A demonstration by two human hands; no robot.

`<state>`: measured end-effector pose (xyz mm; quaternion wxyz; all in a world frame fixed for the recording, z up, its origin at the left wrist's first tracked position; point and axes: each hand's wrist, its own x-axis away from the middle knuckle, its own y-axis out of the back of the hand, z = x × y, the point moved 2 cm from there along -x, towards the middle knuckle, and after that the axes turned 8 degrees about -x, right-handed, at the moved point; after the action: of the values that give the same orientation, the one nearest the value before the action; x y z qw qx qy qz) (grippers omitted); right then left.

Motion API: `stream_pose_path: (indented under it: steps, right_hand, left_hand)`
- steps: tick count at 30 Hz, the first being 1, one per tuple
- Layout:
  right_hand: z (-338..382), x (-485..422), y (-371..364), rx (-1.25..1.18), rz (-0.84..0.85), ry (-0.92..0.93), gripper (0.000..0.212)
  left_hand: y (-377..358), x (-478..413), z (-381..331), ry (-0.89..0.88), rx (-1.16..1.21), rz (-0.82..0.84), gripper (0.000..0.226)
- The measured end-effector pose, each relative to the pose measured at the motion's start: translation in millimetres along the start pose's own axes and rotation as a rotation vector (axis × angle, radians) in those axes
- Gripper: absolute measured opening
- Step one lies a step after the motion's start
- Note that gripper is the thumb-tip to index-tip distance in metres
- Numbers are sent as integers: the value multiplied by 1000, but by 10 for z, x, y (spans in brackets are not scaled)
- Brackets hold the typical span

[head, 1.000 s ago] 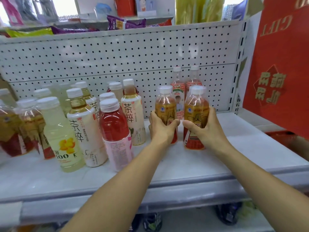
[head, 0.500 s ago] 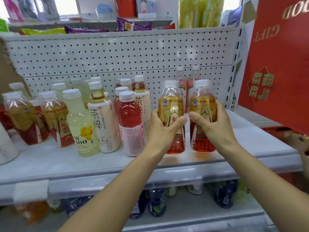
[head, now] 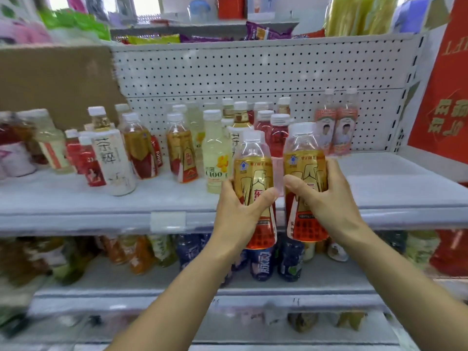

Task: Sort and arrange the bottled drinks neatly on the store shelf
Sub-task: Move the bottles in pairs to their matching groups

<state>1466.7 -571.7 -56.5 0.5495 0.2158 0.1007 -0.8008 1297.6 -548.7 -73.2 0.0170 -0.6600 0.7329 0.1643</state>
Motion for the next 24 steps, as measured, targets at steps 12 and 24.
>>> stream_pose_path:
  steps: [12,24]
  right_hand:
    - [382,1075,-1780,-90,143,-49,52]
    - [637,1440,-3656,-126,277,-114,49]
  left_hand:
    - [1969,903,471,108,-50,-151,58]
    - [3836,1095,1005,191,-97,-302,63]
